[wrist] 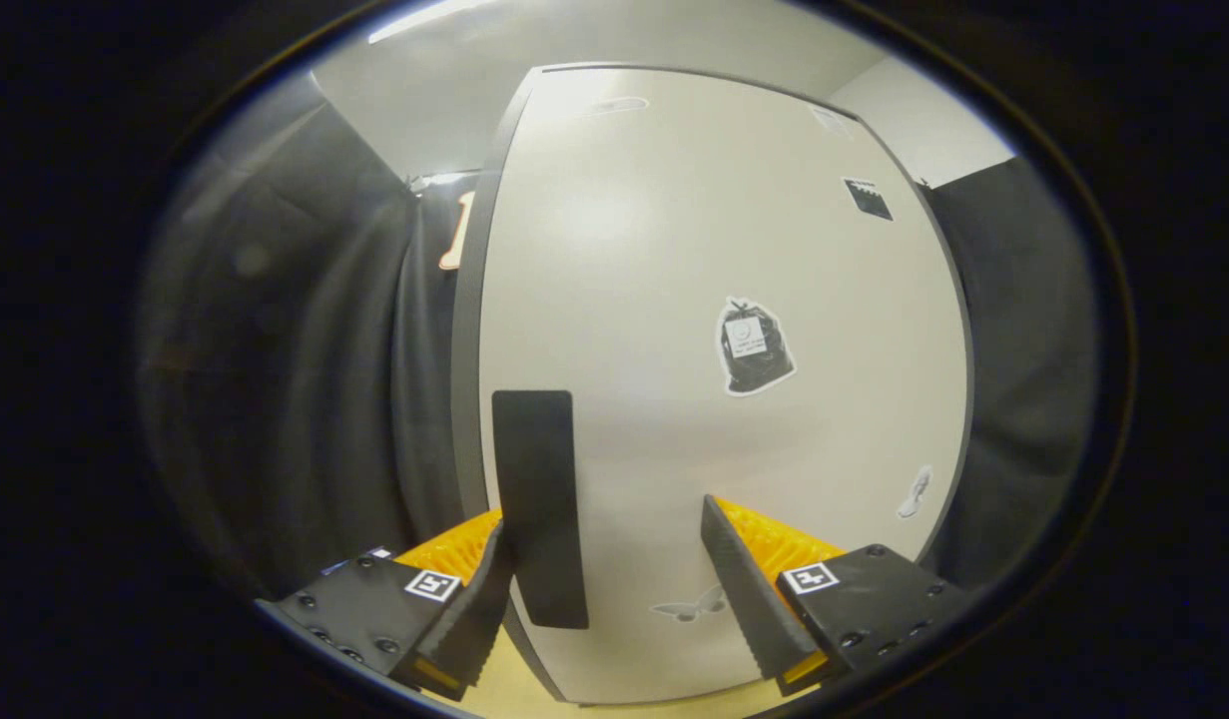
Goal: Open the shoe cabinet door, grab the shoes and put them into the shoe cabinet, then close the shoe cabinet door.
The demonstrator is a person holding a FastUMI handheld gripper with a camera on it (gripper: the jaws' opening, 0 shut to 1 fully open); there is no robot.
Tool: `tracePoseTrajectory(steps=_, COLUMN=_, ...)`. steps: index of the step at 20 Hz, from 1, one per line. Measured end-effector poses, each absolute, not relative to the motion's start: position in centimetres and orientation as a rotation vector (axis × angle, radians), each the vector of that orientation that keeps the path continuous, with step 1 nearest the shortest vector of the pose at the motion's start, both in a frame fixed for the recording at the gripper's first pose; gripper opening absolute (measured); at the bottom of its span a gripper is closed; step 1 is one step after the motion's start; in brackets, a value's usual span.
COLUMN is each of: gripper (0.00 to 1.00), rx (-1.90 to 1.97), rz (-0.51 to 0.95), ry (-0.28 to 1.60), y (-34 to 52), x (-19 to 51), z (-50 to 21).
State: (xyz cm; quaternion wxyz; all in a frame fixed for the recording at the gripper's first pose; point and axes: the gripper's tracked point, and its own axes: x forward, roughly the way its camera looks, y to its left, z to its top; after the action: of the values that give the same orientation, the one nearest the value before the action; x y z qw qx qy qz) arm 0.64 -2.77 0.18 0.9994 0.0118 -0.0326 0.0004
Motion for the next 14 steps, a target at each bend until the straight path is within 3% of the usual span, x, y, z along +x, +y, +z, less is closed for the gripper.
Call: tracePoseTrajectory(steps=14, gripper=1.0, rx=0.016, rz=0.012, ry=-0.077, y=-2.58, x=0.32, z=0.3)
